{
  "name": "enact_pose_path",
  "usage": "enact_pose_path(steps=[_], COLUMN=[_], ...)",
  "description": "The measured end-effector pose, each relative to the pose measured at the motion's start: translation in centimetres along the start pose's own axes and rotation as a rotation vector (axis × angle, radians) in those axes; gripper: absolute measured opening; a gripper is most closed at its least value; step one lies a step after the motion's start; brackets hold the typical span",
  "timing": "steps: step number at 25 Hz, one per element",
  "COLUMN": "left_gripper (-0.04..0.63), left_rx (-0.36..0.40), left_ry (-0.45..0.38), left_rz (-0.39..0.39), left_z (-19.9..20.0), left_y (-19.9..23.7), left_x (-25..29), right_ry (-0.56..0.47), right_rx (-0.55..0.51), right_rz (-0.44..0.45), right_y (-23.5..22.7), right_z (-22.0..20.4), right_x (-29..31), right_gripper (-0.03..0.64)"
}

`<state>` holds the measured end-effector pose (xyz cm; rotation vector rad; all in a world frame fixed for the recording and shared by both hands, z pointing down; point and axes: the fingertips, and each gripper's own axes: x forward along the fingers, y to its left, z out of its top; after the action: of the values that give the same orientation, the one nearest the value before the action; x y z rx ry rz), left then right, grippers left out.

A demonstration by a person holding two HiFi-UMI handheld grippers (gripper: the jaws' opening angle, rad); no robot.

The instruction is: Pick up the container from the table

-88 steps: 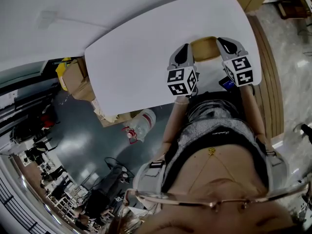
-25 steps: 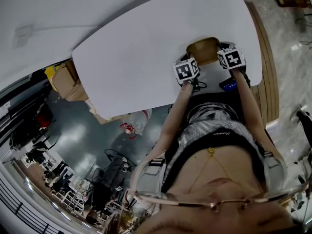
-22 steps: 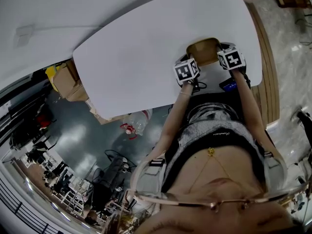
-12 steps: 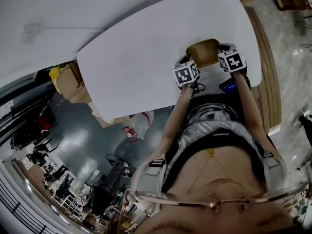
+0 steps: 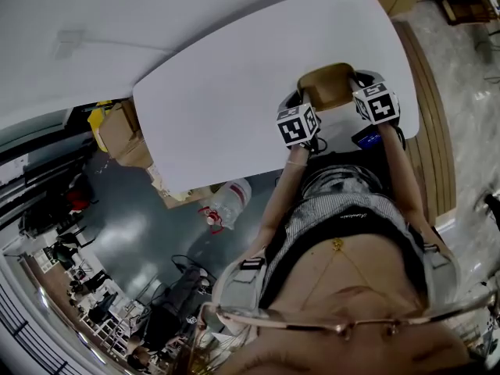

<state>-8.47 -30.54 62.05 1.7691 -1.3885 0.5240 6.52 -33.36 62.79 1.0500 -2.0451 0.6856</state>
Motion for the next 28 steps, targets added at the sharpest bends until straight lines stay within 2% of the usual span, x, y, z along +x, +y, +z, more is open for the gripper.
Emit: enact_pose_path(steps=[5, 13, 28], left_gripper=[0.029, 0.029, 0.029], left_rx=[0.031, 0.13, 0.171], left_ry=[-0.067, -0.18, -0.317], left_rz=[-0.006, 0.0, -0.024], left_z=[1.7, 4.3, 8.5], left_y=[-0.9, -2.7, -4.7], left_x=[-2.2, -5.7, -10.6], right_ry=[-0.062, -0.166, -0.324], right_rx=[-0.001, -0.026, -0.068], right_rz=[-0.007, -0.028, -0.057], right_y=[0.5, 1.2, 2.2], right_z=[1.5, 3.9, 8.3], right_x=[-2.2, -6.0, -11.3], right_gripper=[0.058, 0.06, 0.058])
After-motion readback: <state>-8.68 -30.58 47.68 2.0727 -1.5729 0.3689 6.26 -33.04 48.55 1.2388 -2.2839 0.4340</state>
